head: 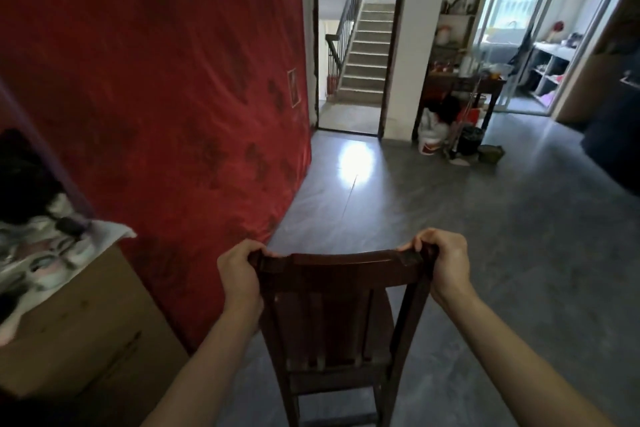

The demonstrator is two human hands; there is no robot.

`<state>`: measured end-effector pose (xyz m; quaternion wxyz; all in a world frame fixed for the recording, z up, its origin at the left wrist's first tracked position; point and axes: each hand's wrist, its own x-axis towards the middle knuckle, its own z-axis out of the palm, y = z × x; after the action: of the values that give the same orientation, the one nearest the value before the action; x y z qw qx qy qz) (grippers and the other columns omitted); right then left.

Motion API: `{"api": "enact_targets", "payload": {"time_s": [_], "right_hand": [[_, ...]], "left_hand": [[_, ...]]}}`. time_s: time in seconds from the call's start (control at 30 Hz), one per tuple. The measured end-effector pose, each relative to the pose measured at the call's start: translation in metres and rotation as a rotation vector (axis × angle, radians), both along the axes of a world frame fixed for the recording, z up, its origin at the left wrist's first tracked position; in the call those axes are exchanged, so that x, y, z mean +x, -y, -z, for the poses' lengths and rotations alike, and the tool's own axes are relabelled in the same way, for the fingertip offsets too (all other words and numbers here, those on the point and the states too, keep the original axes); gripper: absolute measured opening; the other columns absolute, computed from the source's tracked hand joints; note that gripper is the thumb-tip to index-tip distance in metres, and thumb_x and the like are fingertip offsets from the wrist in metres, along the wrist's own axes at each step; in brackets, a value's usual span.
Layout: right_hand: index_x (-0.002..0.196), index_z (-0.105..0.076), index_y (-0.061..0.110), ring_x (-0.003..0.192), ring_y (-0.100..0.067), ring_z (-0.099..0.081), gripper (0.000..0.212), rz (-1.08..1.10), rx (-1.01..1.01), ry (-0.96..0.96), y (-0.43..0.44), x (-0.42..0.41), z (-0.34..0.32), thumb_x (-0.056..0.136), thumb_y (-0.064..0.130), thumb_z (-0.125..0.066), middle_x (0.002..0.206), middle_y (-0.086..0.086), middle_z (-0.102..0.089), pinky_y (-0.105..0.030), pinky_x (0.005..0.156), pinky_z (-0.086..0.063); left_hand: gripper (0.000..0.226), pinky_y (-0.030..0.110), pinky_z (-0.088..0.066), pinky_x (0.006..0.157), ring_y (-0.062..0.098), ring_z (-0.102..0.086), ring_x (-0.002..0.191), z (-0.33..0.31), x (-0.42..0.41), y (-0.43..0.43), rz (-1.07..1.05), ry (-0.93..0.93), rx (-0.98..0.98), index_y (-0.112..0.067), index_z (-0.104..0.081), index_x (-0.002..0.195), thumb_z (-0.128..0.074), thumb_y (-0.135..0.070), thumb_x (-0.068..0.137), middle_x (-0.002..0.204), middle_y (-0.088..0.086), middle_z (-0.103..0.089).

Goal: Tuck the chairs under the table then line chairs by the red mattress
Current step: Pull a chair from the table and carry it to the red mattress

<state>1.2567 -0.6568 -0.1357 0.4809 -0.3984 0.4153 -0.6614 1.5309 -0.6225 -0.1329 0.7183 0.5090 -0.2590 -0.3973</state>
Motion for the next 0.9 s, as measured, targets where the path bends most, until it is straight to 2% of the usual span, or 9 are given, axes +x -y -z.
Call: {"api": "enact_targets", "payload": {"time_s": [0.07, 0.13, 0.27, 0.43, 0.6, 0.7, 0.8, 0.9], "right_hand": [[0.047, -0.056, 0.007, 0.055, -0.03, -0.067, 0.03, 0.012, 0.03, 0.016, 0.053, -0.003, 0.006, 0.072, -0.001, -0.042, 0.052, -0.019, -0.063, -0.03, 0.058, -0.054], [0.045, -0.057, 0.009, 0.055, -0.03, -0.066, 0.031, 0.043, 0.066, 0.034, 0.101, -0.001, 0.006, 0.072, -0.001, -0.043, 0.052, -0.019, -0.064, -0.032, 0.06, -0.053], [0.049, -0.054, 0.002, 0.054, -0.03, -0.066, 0.03, 0.083, 0.083, 0.022, 0.196, 0.011, 0.001, 0.075, -0.006, -0.042, 0.052, -0.02, -0.062, -0.034, 0.063, -0.052], [0.053, -0.053, -0.001, 0.059, -0.033, -0.064, 0.028, 0.117, 0.076, 0.026, 0.304, 0.035, -0.005, 0.077, -0.008, -0.04, 0.058, -0.025, -0.062, -0.04, 0.069, -0.051], [0.053, -0.054, -0.002, 0.063, -0.035, -0.065, 0.025, 0.178, 0.051, -0.06, 0.419, 0.072, 0.008, 0.076, -0.006, -0.043, 0.061, -0.026, -0.062, -0.038, 0.066, -0.052], [0.055, -0.054, -0.004, 0.068, -0.04, -0.066, 0.016, 0.2, 0.043, -0.109, 0.476, 0.093, 0.015, 0.064, 0.009, -0.052, 0.065, -0.033, -0.062, -0.048, 0.071, -0.05], [0.054, -0.054, -0.004, 0.072, -0.046, -0.068, 0.029, 0.236, 0.021, -0.2, 0.536, 0.106, 0.025, 0.054, 0.024, -0.06, 0.065, -0.042, -0.059, -0.065, 0.072, -0.051], [0.051, -0.056, 0.004, 0.07, -0.048, -0.07, 0.024, 0.279, 0.025, -0.27, 0.587, 0.115, 0.035, 0.058, 0.027, -0.058, 0.062, -0.037, -0.061, -0.068, 0.072, -0.051]], "left_hand": [[0.016, 0.02, -0.047, 0.046, 0.02, -0.059, 0.046, 0.003, -0.003, 0.058, 0.01, 0.032, 0.013, -0.008, -0.063, 0.045, -0.055, -0.018, 0.056, 0.051, 0.013, -0.061], [0.017, 0.022, -0.048, 0.049, 0.02, -0.06, 0.048, -0.001, -0.001, 0.113, 0.024, 0.062, 0.021, -0.01, -0.063, 0.043, -0.054, -0.018, 0.055, 0.05, 0.011, -0.062], [0.017, 0.042, -0.045, 0.069, 0.036, -0.056, 0.067, 0.0, 0.012, 0.22, 0.044, 0.115, 0.034, -0.01, -0.064, 0.045, -0.056, -0.02, 0.057, 0.064, 0.022, -0.06], [0.023, 0.037, -0.044, 0.063, 0.034, -0.056, 0.064, -0.001, 0.036, 0.34, 0.071, 0.11, 0.046, -0.012, -0.065, 0.044, -0.059, -0.034, 0.041, 0.052, 0.011, -0.061], [0.025, 0.042, -0.043, 0.067, 0.036, -0.055, 0.067, 0.017, 0.073, 0.473, 0.112, 0.083, 0.019, -0.011, -0.065, 0.045, -0.058, -0.034, 0.039, 0.069, 0.024, -0.06], [0.025, 0.037, -0.042, 0.061, 0.033, -0.054, 0.063, 0.028, 0.095, 0.54, 0.151, 0.064, 0.027, -0.011, -0.065, 0.044, -0.059, -0.035, 0.038, 0.063, 0.02, -0.059], [0.02, 0.039, -0.04, 0.062, 0.037, -0.052, 0.065, 0.037, 0.113, 0.609, 0.186, 0.079, 0.034, -0.011, -0.065, 0.045, -0.06, -0.03, 0.045, 0.067, 0.023, -0.057], [0.017, 0.036, -0.041, 0.061, 0.032, -0.054, 0.06, 0.042, 0.123, 0.67, 0.243, 0.062, 0.02, -0.013, -0.064, 0.044, -0.057, -0.022, 0.056, 0.054, 0.016, -0.059]]}}
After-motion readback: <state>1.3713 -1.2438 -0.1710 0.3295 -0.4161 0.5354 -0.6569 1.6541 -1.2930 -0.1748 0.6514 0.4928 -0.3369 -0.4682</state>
